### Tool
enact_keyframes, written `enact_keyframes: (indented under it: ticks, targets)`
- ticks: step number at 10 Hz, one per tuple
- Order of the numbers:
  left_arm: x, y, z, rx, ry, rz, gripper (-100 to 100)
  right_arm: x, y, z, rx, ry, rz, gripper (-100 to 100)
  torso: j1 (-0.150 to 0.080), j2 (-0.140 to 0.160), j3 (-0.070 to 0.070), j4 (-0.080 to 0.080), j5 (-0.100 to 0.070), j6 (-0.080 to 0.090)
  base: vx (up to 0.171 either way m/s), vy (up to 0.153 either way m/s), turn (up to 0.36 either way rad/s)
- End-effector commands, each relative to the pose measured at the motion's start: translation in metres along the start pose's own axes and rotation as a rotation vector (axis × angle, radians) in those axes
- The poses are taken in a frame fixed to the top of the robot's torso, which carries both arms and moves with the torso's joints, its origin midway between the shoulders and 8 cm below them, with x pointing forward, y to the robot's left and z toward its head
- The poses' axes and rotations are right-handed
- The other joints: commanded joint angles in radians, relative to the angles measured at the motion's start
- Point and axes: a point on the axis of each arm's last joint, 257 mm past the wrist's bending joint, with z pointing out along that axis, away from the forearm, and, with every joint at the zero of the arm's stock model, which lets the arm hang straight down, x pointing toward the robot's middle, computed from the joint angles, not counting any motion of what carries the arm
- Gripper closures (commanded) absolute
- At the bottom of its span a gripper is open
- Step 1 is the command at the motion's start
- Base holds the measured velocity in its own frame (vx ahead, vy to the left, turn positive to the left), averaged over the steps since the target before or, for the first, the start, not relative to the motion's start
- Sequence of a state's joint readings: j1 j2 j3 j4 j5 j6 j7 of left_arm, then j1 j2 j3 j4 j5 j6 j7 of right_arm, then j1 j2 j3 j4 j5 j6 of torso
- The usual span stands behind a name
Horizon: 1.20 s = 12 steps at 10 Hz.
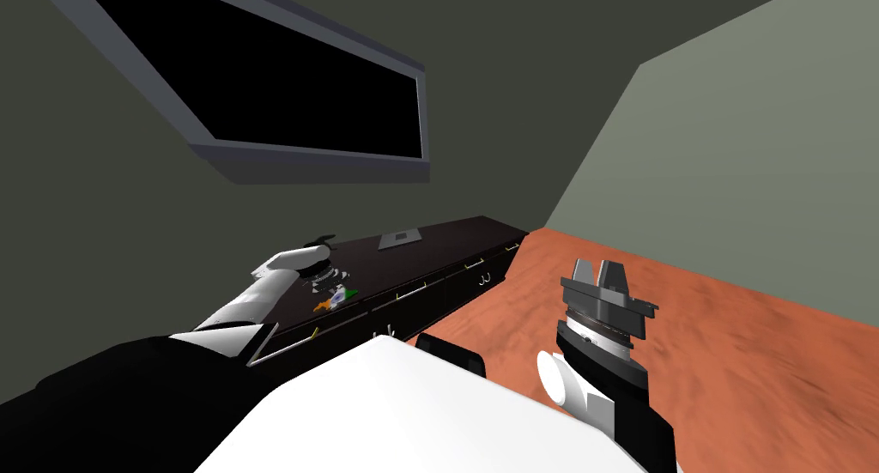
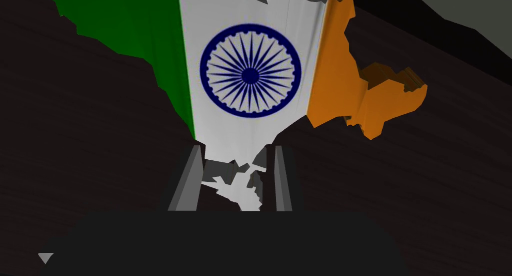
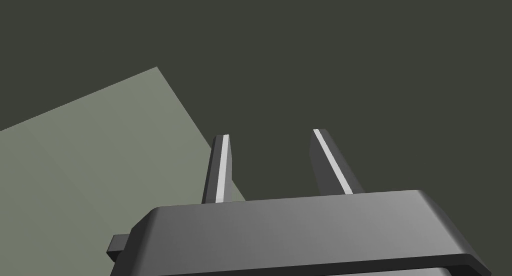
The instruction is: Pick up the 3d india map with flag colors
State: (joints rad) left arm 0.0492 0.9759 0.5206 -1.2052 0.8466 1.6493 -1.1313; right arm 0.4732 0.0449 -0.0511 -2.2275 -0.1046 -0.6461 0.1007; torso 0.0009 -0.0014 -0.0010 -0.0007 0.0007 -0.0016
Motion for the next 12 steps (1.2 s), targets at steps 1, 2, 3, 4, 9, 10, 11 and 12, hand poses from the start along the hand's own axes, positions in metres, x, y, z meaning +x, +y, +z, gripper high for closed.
enact_keyframes:
  ticks: [1, 2, 3, 4, 9, 10, 11, 12]
  targets:
    - [0.0, 0.0, 0.0, 0.0, 0.0, 0.0, 100, 0.0, 0.0, 0.0, 0.0, 0.0, 0.0, 0, 0.0, 0.0, 0.0, 0.0, 0.0, 0.0, 0.0, 0.0, 0.0]
    - [0.0, 0.0, 0.0, 0.0, 0.0, 0.0, 100, 0.0, 0.0, 0.0, 0.0, 0.0, 0.0, 0, 0.0, 0.0, 0.0, 0.0, 0.0, 0.0, 0.0, 0.0, 0.0]
    - [0.0, 0.0, 0.0, 0.0, 0.0, 0.0, 0, 0.0, 0.0, 0.0, 0.0, 0.0, 0.0, 0, 0.0, 0.0, 0.0, 0.0, 0.0, 0.0, 0.0, 0.0, 0.0]
    - [0.004, -0.011, -0.003, -0.003, -0.004, 0.0, 100, 0.0, 0.0, 0.0, 0.0, 0.0, 0.0, 0, 0.0, 0.0, 0.0, 0.0, 0.0, 0.0, -0.079, 0.064, -0.153]
    - [0.016, -0.034, -0.01, -0.007, -0.009, -0.025, 100, 0.0, 0.0, 0.0, 0.0, 0.0, 0.0, 0, 0.005, 0.004, 0.002, 0.001, 0.001, -0.001, -0.073, 0.097, -0.09]
    - [0.016, -0.035, -0.01, -0.006, -0.011, -0.047, 100, 0.0, 0.0, 0.0, 0.0, 0.0, 0.0, 0, 0.005, 0.005, 0.003, 0.001, 0.0, 0.001, -0.075, 0.081, -0.111]
    - [0.016, -0.035, -0.01, -0.006, -0.011, -0.067, 100, 0.0, 0.0, 0.0, 0.0, 0.0, 0.0, 0, 0.005, 0.005, 0.003, 0.001, 0.001, 0.0, -0.03, 0.032, -0.023]
    - [0.024, -0.044, -0.012, -0.009, -0.009, -0.049, 100, 0.0, 0.0, 0.0, 0.0, 0.0, 0.0, 0, 0.003, 0.003, 0.002, 0.001, 0.0, -0.001, -0.071, 0.072, -0.122]
